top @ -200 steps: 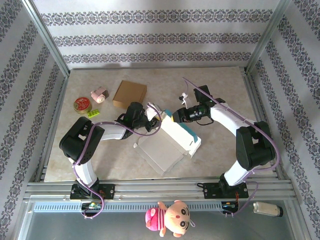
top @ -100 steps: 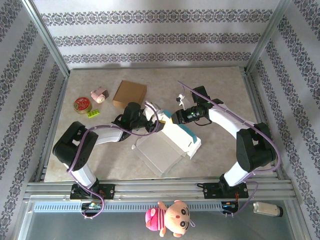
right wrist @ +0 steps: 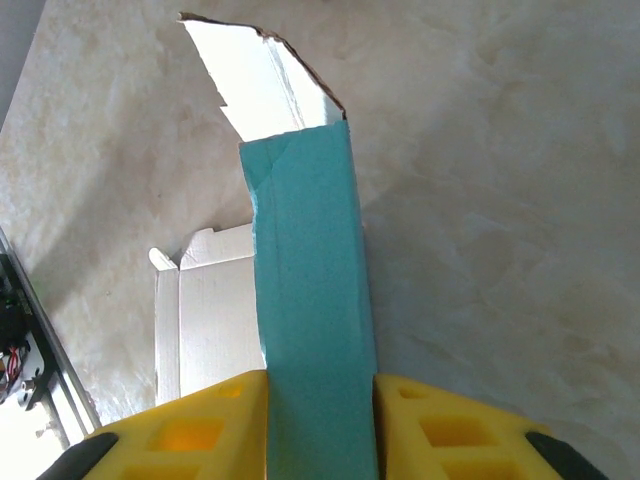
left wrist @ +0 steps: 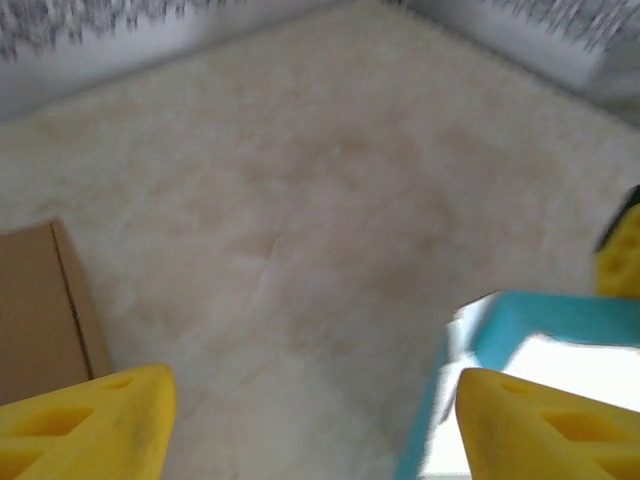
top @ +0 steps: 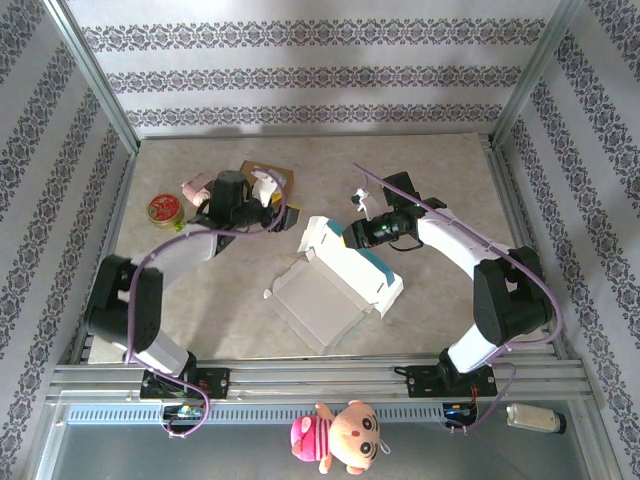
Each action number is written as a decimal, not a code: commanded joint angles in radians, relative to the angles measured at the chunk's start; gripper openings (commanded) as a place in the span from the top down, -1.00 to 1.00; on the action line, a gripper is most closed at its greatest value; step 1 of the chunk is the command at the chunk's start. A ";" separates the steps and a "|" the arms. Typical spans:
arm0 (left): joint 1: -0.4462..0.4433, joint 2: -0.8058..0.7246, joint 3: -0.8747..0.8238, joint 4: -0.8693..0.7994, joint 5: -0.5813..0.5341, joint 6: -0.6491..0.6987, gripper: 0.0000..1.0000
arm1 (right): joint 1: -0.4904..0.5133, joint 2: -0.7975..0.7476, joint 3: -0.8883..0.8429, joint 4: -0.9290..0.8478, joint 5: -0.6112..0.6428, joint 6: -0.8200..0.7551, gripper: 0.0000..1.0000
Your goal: Fold the paper box
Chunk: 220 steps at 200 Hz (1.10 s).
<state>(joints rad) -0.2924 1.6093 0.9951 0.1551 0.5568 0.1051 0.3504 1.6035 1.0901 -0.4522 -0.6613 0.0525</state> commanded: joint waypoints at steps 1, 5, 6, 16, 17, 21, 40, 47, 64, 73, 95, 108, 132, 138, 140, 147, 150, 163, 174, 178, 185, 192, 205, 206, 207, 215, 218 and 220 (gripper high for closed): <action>0.024 0.121 0.133 -0.331 0.051 0.148 -0.43 | 0.014 -0.035 0.002 -0.003 0.006 -0.020 0.39; 0.025 0.139 0.156 -0.359 0.052 0.159 -0.43 | 0.015 -0.036 0.001 -0.004 0.008 -0.022 0.39; 0.024 0.143 0.161 -0.364 0.053 0.162 -0.43 | 0.015 -0.037 0.001 -0.004 0.008 -0.022 0.39; 0.024 0.176 0.203 -0.398 0.075 0.179 -0.41 | 0.015 -0.043 -0.001 -0.003 0.009 -0.024 0.39; 0.024 0.179 0.207 -0.400 0.077 0.180 -0.41 | 0.015 -0.042 -0.001 -0.003 0.009 -0.025 0.39; 0.021 0.188 0.216 -0.406 0.097 0.186 -0.40 | 0.016 -0.044 -0.001 -0.003 0.010 -0.025 0.39; 0.012 0.204 0.230 -0.408 0.180 0.221 -0.39 | 0.016 -0.051 0.001 -0.003 0.016 -0.028 0.39; 0.006 0.205 0.230 -0.413 0.203 0.242 -0.39 | 0.016 -0.050 0.002 -0.004 0.017 -0.028 0.39; -0.001 0.214 0.238 -0.432 0.231 0.259 -0.35 | 0.019 -0.055 0.008 -0.006 0.023 -0.038 0.39; -0.003 0.224 0.248 -0.451 0.257 0.267 -0.33 | 0.021 -0.057 0.011 -0.010 0.027 -0.046 0.39; -0.011 0.243 0.262 -0.476 0.288 0.280 -0.30 | 0.028 -0.070 0.013 -0.017 0.039 -0.071 0.39; -0.020 0.254 0.273 -0.492 0.295 0.286 -0.29 | 0.032 -0.078 0.011 -0.019 0.046 -0.083 0.40; -0.034 0.271 0.284 -0.503 0.314 0.295 -0.19 | 0.047 -0.089 0.013 -0.019 0.059 -0.108 0.40; -0.038 0.273 0.284 -0.504 0.321 0.300 -0.16 | 0.053 -0.091 0.013 -0.019 0.065 -0.115 0.39; -0.039 0.273 0.285 -0.505 0.323 0.301 -0.15 | 0.054 -0.093 0.013 -0.019 0.066 -0.117 0.40; -0.041 0.273 0.282 -0.504 0.331 0.307 -0.13 | 0.061 -0.095 0.014 -0.019 0.074 -0.127 0.40; -0.042 0.273 0.281 -0.503 0.334 0.309 -0.13 | 0.063 -0.098 0.014 -0.019 0.078 -0.131 0.40; -0.048 0.273 0.275 -0.503 0.346 0.317 -0.11 | 0.075 -0.105 0.015 -0.020 0.098 -0.146 0.40; -0.053 0.272 0.268 -0.502 0.359 0.327 -0.12 | 0.085 -0.111 0.014 -0.022 0.113 -0.159 0.40; -0.055 0.271 0.264 -0.503 0.364 0.334 -0.11 | 0.089 -0.114 0.014 -0.022 0.119 -0.164 0.40; -0.061 0.271 0.259 -0.506 0.371 0.344 -0.11 | 0.094 -0.120 0.012 -0.022 0.132 -0.174 0.39; -0.067 0.268 0.256 -0.508 0.376 0.354 -0.11 | 0.101 -0.125 0.010 -0.022 0.146 -0.183 0.39; -0.076 0.268 0.245 -0.504 0.379 0.364 -0.10 | 0.109 -0.135 0.004 -0.020 0.163 -0.201 0.39; -0.077 0.269 0.244 -0.503 0.379 0.364 -0.10 | 0.110 -0.136 0.004 -0.020 0.163 -0.202 0.39; -0.077 0.270 0.243 -0.502 0.379 0.364 -0.10 | 0.110 -0.137 0.003 -0.020 0.164 -0.203 0.39; -0.081 0.272 0.239 -0.495 0.379 0.361 -0.09 | 0.116 -0.143 -0.001 -0.020 0.168 -0.211 0.39; -0.082 0.273 0.237 -0.491 0.380 0.359 -0.10 | 0.117 -0.143 -0.002 -0.020 0.170 -0.214 0.39; -0.084 0.274 0.238 -0.490 0.380 0.358 -0.10 | 0.119 -0.144 -0.004 -0.020 0.171 -0.216 0.39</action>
<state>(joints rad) -0.3508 1.8702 1.2499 -0.3279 0.8906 0.4206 0.4473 1.4990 1.0901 -0.4728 -0.5152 -0.1055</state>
